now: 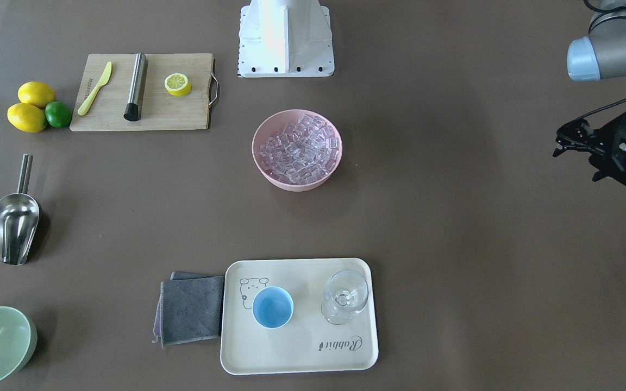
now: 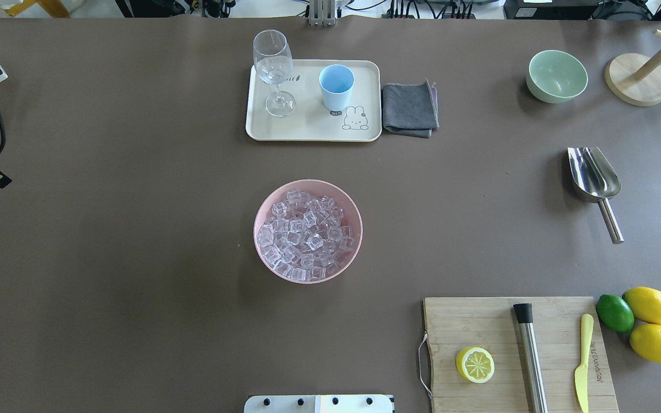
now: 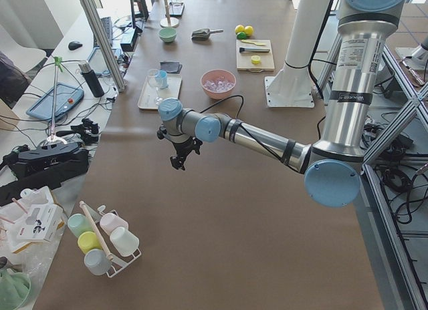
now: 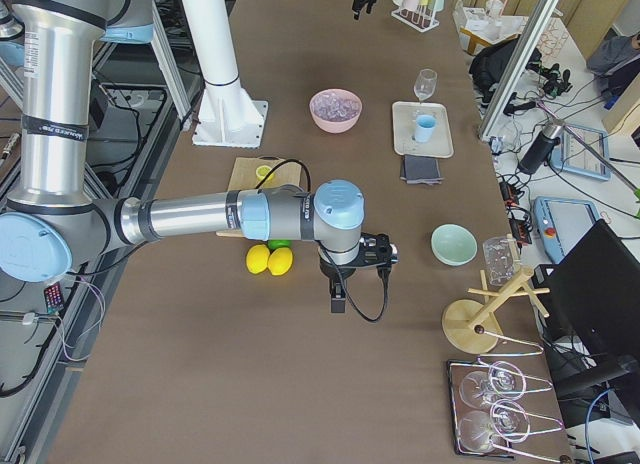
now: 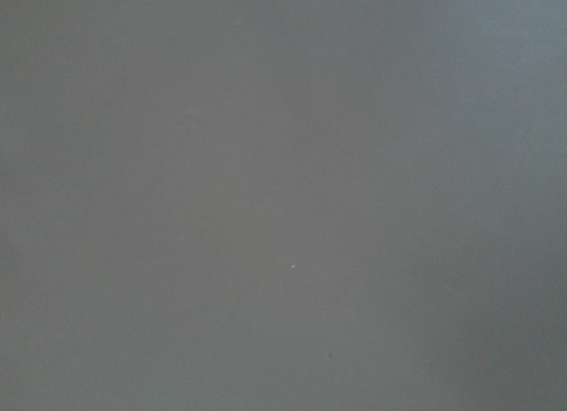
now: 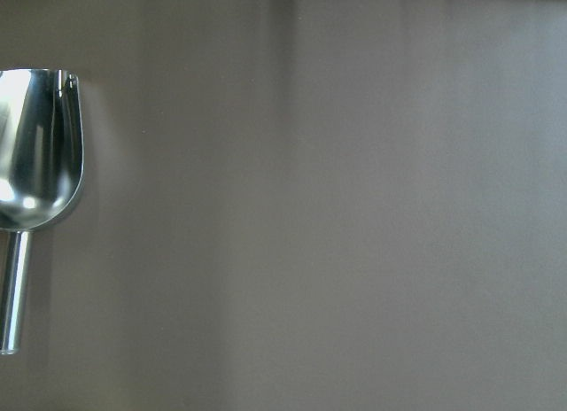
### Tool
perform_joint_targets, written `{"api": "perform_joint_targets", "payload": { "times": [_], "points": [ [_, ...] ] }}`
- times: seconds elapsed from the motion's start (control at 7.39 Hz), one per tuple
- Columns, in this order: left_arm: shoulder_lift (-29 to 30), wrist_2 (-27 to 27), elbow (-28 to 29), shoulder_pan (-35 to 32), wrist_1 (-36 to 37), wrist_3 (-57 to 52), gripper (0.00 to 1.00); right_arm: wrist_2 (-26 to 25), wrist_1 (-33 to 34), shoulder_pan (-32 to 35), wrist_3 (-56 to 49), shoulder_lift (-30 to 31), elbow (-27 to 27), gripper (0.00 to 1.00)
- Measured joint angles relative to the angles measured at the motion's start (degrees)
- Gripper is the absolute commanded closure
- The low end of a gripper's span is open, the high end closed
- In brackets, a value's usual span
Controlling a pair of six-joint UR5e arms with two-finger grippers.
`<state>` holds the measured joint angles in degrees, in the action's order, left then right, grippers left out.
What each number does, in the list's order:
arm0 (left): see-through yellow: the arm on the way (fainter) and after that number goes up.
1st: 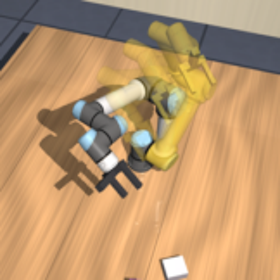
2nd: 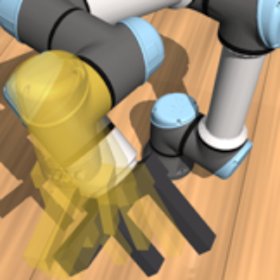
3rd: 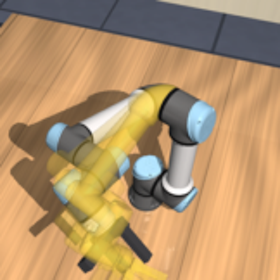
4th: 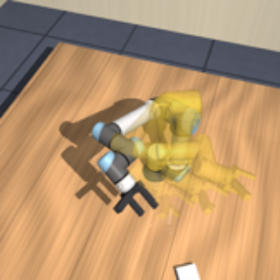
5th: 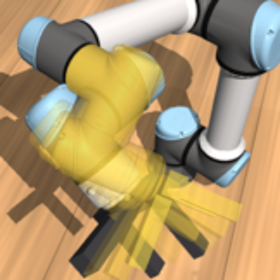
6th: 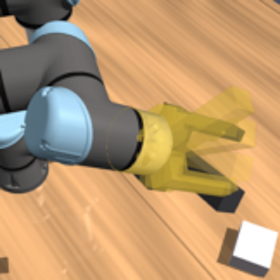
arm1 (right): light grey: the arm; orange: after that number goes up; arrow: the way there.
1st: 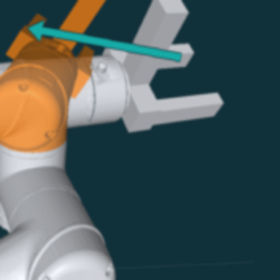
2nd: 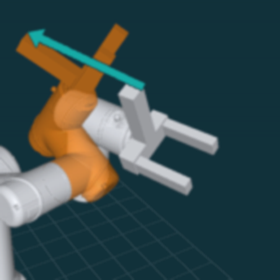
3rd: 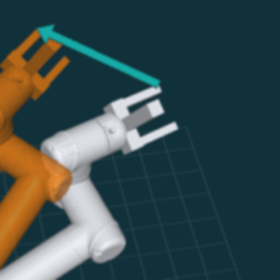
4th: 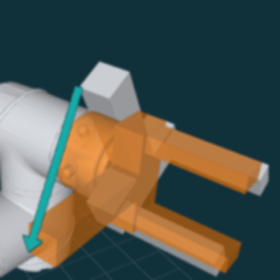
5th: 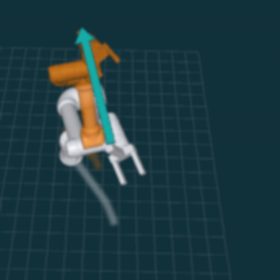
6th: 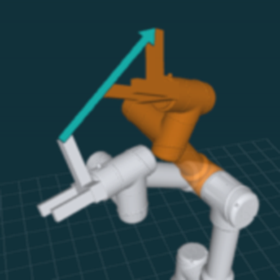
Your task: Put ice in cup with scoop
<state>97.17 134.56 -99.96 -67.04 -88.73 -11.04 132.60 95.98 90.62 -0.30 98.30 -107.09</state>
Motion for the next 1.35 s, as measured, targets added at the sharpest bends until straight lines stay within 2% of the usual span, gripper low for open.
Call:
{"api": "perform_joint_targets", "payload": {
  "times": [0.41, 0.68, 0.95, 1.08, 1.35],
  "points": [
    [0.0, 0.1, -0.6, 8.8, -11.7, 0.0, 0.01, 0.3, -1.2, -3.9, 8.6, -0.5, -2.0, 0.0],
    [0.3, 0.1, -0.6, 14.2, -19.7, 0.1, 0.01, 0.3, -9.3, -9.2, 23.4, 0.0, -2.1, 0.0],
    [4.4, -0.3, 1.3, 20.7, -27.2, 0.2, 0.01, -0.5, -19.9, -15.9, 36.8, 0.2, 0.3, 0.01],
    [6.1, -1.0, 3.1, 22.7, -31.6, 0.3, 0.01, -2.7, -23.5, -19.3, 40.9, 0.0, 1.3, 0.02],
    [8.4, -6.4, 6.4, 27.0, -40.6, 0.2, 0.01, -5.6, -26.9, -24.1, 44.3, -1.0, 3.8, 0.03]
  ]
}}
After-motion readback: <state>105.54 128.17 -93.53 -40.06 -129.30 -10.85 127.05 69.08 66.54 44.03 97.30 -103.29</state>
